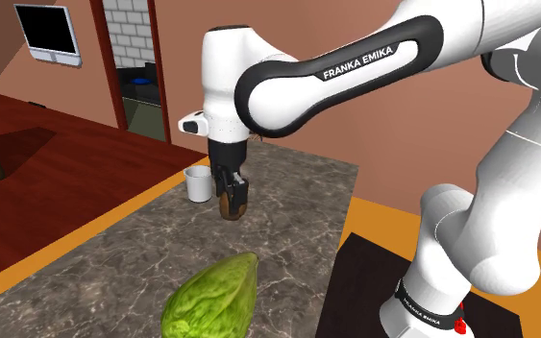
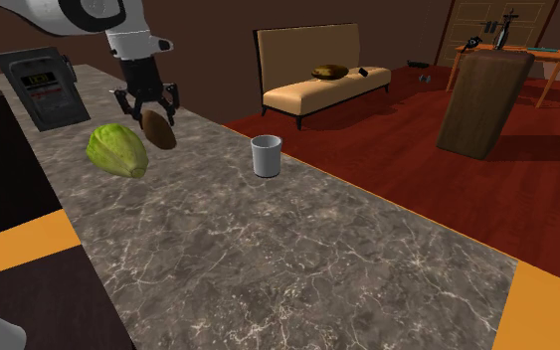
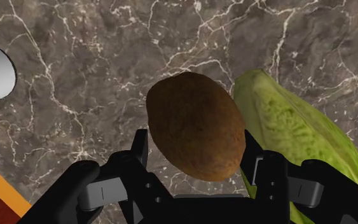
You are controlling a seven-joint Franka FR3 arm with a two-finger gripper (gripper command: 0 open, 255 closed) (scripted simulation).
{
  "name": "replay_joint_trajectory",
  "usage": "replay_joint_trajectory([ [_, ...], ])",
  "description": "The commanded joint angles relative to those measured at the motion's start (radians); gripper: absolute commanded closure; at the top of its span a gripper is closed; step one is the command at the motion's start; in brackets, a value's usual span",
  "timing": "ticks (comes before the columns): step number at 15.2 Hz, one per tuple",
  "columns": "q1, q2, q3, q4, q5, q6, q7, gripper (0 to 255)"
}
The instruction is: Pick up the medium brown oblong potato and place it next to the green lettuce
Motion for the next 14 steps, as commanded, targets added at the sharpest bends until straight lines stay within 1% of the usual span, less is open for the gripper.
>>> replay_joint_trajectory([
  [1, -0.001, 0.008, 0.0, -0.022, -0.001, 0.031, 0.001, 255],
  [14, -0.002, 0.082, 0.0, -0.127, -0.011, 0.21, 0.014, 255],
])
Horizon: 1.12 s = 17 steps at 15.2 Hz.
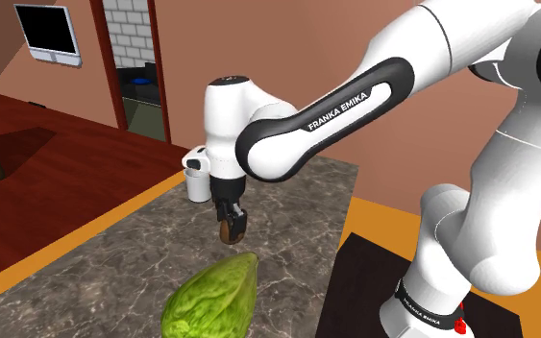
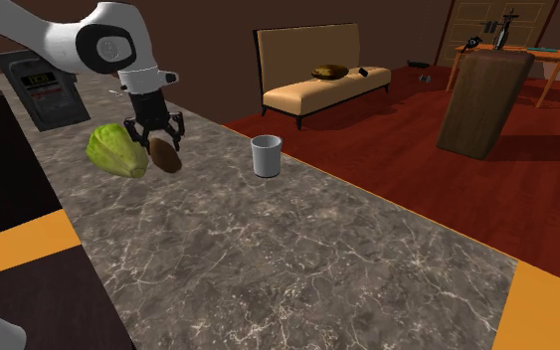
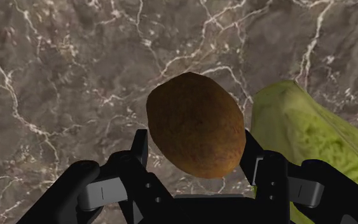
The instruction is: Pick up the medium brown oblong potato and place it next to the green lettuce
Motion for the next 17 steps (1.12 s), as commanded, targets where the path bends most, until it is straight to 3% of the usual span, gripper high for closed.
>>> replay_joint_trajectory([
  [1, -0.001, 0.015, 0.0, -0.013, -0.002, 0.028, 0.002, 255],
  [8, -0.002, 0.076, 0.0, -0.056, -0.012, 0.132, 0.012, 255],
  [16, -0.003, 0.076, 0.0, -0.056, -0.012, 0.132, 0.012, 255],
  [17, -0.002, 0.075, 0.001, -0.055, -0.011, 0.13, 0.013, 0],
])
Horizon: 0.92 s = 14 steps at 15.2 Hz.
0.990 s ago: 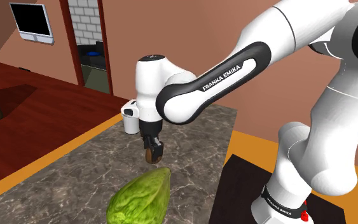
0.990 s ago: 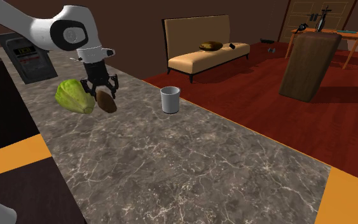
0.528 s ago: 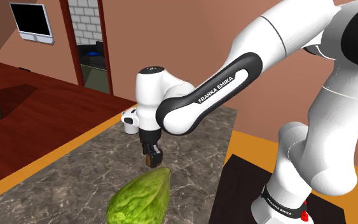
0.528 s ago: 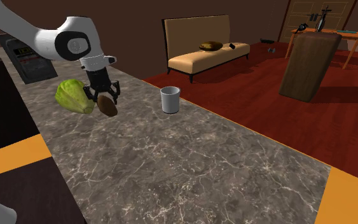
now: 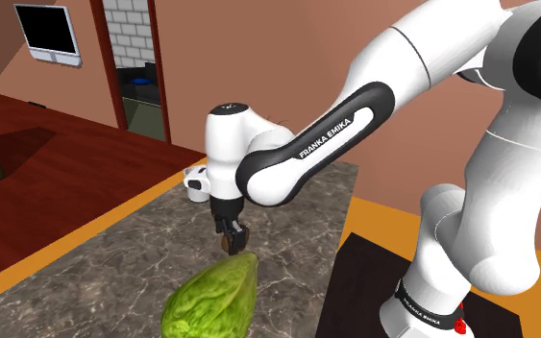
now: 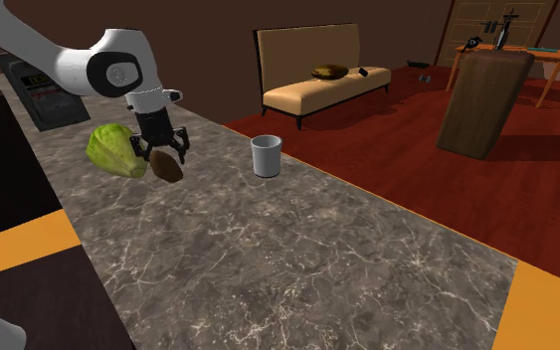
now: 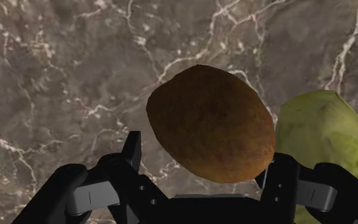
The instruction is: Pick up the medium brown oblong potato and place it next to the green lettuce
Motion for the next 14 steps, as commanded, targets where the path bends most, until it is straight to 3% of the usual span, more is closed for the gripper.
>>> replay_joint_trajectory([
  [1, 0.0, 0.002, 0.0, -0.004, 0.0, 0.0, 0.0, 0],
  [5, -0.001, 0.003, -0.001, -0.003, 0.0, -0.001, -0.001, 0],
  [9, 0.004, -0.078, 0.002, 0.048, 0.012, -0.132, -0.008, 0],
  [14, 0.004, -0.078, 0.002, 0.048, 0.012, -0.132, -0.008, 0],
])
